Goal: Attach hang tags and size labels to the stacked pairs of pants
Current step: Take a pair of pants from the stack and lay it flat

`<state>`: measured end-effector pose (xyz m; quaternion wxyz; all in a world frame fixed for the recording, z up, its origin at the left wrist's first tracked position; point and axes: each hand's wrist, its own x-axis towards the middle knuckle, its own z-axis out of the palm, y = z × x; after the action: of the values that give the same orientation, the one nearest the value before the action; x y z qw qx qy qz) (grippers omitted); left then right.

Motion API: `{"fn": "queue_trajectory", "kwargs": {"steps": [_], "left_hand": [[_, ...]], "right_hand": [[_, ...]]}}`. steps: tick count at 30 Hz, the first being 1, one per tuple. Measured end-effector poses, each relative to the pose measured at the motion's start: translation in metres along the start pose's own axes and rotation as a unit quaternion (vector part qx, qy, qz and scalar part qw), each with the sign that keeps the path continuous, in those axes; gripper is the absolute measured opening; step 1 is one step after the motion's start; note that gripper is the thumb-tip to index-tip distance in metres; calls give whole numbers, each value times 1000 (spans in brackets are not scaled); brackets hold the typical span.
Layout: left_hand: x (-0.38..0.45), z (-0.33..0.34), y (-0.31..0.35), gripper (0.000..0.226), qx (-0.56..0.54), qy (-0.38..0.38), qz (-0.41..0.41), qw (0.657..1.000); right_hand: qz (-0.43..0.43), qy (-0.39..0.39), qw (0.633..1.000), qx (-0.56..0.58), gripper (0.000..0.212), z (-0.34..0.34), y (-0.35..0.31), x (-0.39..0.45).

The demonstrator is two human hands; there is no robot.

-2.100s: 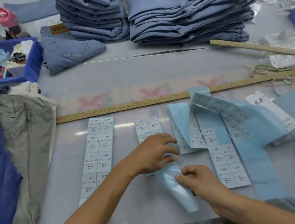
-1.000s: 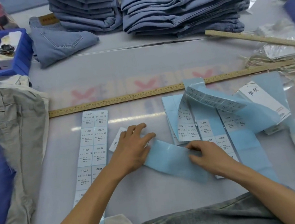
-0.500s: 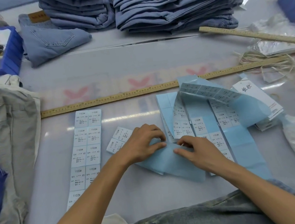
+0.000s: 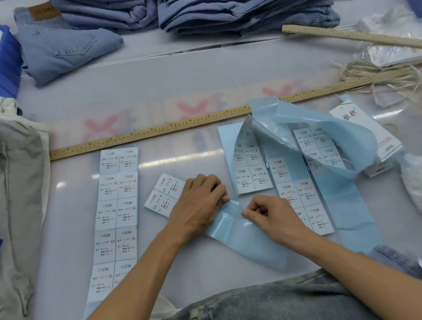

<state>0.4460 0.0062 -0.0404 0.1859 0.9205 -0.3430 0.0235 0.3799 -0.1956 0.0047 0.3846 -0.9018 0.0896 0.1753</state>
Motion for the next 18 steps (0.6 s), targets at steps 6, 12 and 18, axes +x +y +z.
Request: {"fn": "queue_trajectory", "kwargs": {"steps": [6,12,18], "left_hand": [[0,4,-2,32,9,-28,-3,1000],[-2,8,-4,30,18,-28,2,999],[0,9,-7,27,16,-6,-15,1000]], "right_hand": [[-3,-2,1000,1,24,1,1,-4],[-5,1,1000,5,23,3,1,-6],[12,-8,997,75,18,-7,12,-18]]}}
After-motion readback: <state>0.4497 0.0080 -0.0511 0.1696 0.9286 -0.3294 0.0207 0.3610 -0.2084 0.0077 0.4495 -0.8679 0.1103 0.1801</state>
